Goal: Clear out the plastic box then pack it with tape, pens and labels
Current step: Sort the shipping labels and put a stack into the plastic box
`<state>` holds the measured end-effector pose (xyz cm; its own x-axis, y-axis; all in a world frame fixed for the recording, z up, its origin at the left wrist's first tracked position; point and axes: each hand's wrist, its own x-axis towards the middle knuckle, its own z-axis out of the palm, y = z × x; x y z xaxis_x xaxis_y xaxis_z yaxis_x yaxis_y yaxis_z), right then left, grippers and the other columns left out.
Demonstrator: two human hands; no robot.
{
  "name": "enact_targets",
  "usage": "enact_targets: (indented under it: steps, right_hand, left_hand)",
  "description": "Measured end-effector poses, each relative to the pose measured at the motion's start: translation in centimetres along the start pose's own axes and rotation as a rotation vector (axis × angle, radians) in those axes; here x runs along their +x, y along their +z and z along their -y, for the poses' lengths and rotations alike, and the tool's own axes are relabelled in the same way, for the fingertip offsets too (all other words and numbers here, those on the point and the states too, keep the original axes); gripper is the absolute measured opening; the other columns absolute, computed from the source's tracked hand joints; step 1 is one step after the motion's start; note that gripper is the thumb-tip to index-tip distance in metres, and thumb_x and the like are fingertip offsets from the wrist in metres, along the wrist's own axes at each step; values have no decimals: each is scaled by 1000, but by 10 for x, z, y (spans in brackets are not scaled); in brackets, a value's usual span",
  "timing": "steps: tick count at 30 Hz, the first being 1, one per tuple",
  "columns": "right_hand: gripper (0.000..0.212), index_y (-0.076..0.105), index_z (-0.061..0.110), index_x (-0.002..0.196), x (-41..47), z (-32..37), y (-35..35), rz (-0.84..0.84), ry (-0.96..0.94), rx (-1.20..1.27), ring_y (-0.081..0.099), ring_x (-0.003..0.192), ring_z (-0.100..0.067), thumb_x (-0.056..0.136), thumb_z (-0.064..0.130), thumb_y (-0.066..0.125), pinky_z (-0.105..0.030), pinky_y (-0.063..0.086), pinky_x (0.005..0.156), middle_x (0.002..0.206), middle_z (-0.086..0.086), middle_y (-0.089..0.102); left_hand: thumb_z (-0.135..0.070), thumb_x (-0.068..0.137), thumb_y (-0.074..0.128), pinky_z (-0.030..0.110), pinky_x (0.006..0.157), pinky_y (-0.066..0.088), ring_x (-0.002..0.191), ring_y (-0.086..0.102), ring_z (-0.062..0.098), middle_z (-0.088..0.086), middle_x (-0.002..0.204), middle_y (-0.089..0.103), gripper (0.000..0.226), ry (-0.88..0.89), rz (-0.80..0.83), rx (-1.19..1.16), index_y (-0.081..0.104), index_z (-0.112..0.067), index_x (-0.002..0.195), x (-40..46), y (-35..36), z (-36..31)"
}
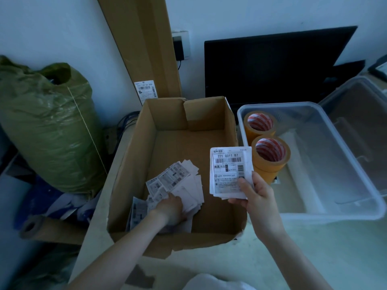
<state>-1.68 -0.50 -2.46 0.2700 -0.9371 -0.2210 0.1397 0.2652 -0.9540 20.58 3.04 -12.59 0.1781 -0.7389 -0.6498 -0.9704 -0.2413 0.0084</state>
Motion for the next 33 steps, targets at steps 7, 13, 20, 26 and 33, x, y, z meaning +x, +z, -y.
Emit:
enact_targets:
  steps: [7,13,20,26,33]
  right_hand:
    - [25,60,22,111,-3,-2,0,2,21,5,69,97,-19,97,6,46,-30,59,63,109,0,70]
    - [24,59,20,111,-4,0,-4,-13,14,-28,70,96,-18,97,6,45,-29,58,63,107,1,70]
    - [27,57,22,116,-3,-5,0,-51,-16,-162,68,98,-16,98,6,44,-31,60,65,110,6,68]
    - [24,56,23,112,-2,-2,8,-11,-8,-247,67,97,-16,99,9,41,-33,61,68,109,2,67]
    - [18,54,23,111,-4,6,21,153,15,-171,66,97,-17,101,23,40,-32,60,69,106,0,62]
  left_hand:
    - [-25,101,35,31,76,45,91,54,20,9,109,57,17,37,-127,-275,46,-14,108,-8,-10,21]
    - [-19,97,47,31,71,53,86,62,19,6,97,63,13,-131,-417,-551,58,-15,103,-22,-26,26]
    - [-30,89,64,37,80,55,89,68,16,0,98,71,18,3,-472,-1353,67,-19,103,-74,-65,15]
    - [-37,97,46,30,80,50,95,66,15,2,99,69,24,50,-449,-1553,65,-23,105,-93,-73,-9]
    - [-41,101,34,10,56,47,81,62,3,-5,93,60,27,20,-566,-1458,51,-27,117,-92,-68,-54]
